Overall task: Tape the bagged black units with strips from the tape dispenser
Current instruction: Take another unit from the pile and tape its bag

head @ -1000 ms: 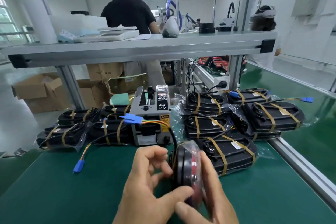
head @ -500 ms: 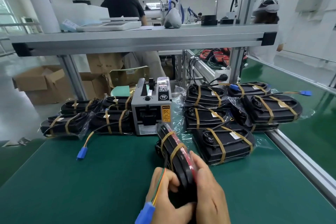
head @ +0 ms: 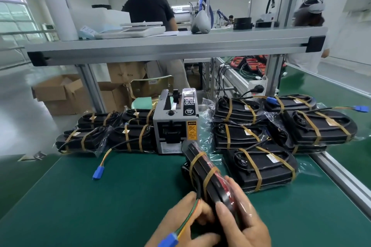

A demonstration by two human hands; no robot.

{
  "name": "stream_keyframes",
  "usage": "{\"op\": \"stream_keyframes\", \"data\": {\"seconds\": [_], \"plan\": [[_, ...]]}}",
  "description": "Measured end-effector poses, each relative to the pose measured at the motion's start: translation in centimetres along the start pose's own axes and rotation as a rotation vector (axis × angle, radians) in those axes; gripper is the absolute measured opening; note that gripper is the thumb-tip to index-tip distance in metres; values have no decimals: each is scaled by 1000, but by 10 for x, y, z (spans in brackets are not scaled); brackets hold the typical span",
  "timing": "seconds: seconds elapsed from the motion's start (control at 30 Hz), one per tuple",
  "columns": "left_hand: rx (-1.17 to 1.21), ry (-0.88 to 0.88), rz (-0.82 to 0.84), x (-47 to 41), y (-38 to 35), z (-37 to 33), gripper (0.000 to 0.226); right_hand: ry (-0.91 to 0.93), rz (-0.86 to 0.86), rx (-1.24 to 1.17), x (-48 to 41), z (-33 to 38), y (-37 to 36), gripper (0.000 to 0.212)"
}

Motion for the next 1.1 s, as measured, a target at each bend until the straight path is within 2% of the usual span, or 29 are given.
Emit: {"op": "stream_keyframes", "data": {"seconds": [0.07,0.1,0.17,0.23,0.3,0.4,0.57,0.67,0.77,0.93,1.0,1.1], "plan": [[-110,5,-27,-12,32,5,16,16,-13,-1,-2,1,5,49],[-58,68,-127,-18,52,14,16,8,-16,-9,-3,1,6,49],[191,188,-355,-31,88,31,13,-4,-14,-14,-2,3,4,50],[548,268,-497,-53,108,51,12,-14,-44,-48,-3,1,7,54],[793,349,-565,-74,119,62,12,-32,-53,-86,-4,-3,9,54],[956,458,-611,-98,119,75,19,-31,-41,-131,-6,-5,9,53],[1160,542,-591,-116,107,88,21,-31,-3,-138,-10,-7,6,51],[1216,545,-652,-120,104,91,18,-34,7,-151,-10,-7,4,53],[1218,519,-700,-125,103,93,15,-40,8,-174,-7,-8,1,54],[1116,406,-746,-106,114,82,26,-57,0,-184,-6,-11,5,56],[1051,332,-651,-90,112,61,26,-70,4,-191,-7,-12,5,56],[910,168,-322,-65,90,10,20,-98,26,-244,-6,-13,3,56]]}}
Point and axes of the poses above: each hand's wrist, its own x-axis away from the middle knuckle, its own y-axis out of the back of the hand, z = x × y, the point moved 10 cm from there along -x, towards the middle knuckle, and after that the axes turned 9 degrees about z, right-handed, at the moved point
